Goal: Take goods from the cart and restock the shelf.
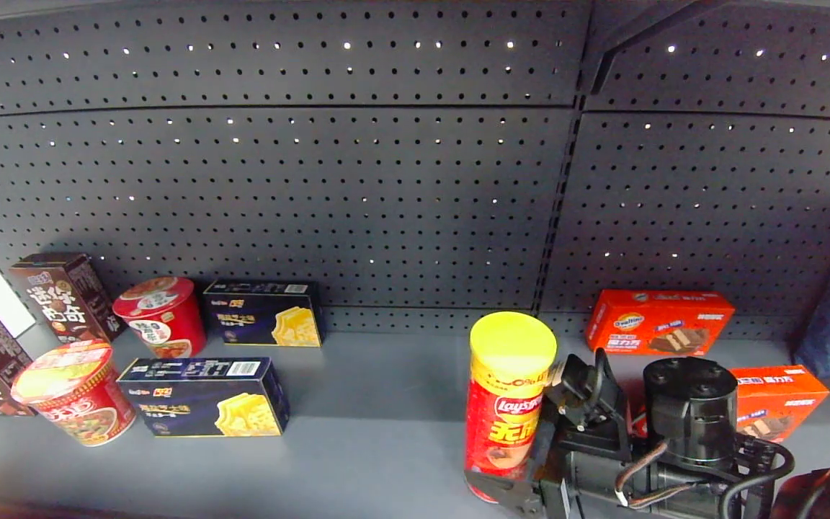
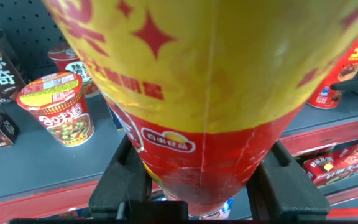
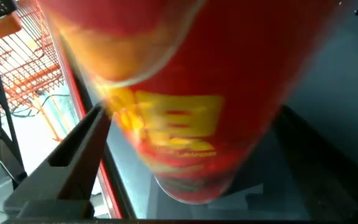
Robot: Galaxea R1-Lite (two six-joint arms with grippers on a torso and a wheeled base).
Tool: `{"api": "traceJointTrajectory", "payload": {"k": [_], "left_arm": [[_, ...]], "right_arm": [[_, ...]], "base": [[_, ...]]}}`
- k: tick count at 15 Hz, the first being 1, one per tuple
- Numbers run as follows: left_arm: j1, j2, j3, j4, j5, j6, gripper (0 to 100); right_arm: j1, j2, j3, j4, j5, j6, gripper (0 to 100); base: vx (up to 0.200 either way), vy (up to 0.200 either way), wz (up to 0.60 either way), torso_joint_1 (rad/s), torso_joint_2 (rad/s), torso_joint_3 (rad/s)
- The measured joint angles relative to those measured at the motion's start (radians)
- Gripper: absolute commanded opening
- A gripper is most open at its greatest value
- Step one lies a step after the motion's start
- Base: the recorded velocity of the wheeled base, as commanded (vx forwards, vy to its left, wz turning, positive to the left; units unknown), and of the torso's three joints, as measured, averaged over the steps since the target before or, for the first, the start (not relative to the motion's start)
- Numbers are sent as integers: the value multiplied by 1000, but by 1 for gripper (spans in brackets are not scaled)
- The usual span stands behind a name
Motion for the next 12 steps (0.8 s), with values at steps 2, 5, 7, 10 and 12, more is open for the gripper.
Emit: {"api": "traceJointTrajectory", "payload": {"k": [2,5,7,10,12], "left_arm": [[-1,0,-1,0,0,0,0],[-1,-3,-1,0,0,0,0],[0,-5,0,0,0,0,0],[0,-6,-2,-1,0,0,0],[0,-6,-2,0,-1,0,0]], "right_arm": [[0,-23,31,-3,-1,0,100],[0,-90,110,-4,-1,0,100],[0,-146,172,-4,-4,0,100],[-39,-210,223,5,-28,0,100],[-85,-234,229,7,-32,-1,100]], "base": [[0,0,0,0,0,0],[0,0,0,0,0,0],[0,0,0,0,0,0],[0,0,0,0,0,0],[0,0,0,0,0,0]]}}
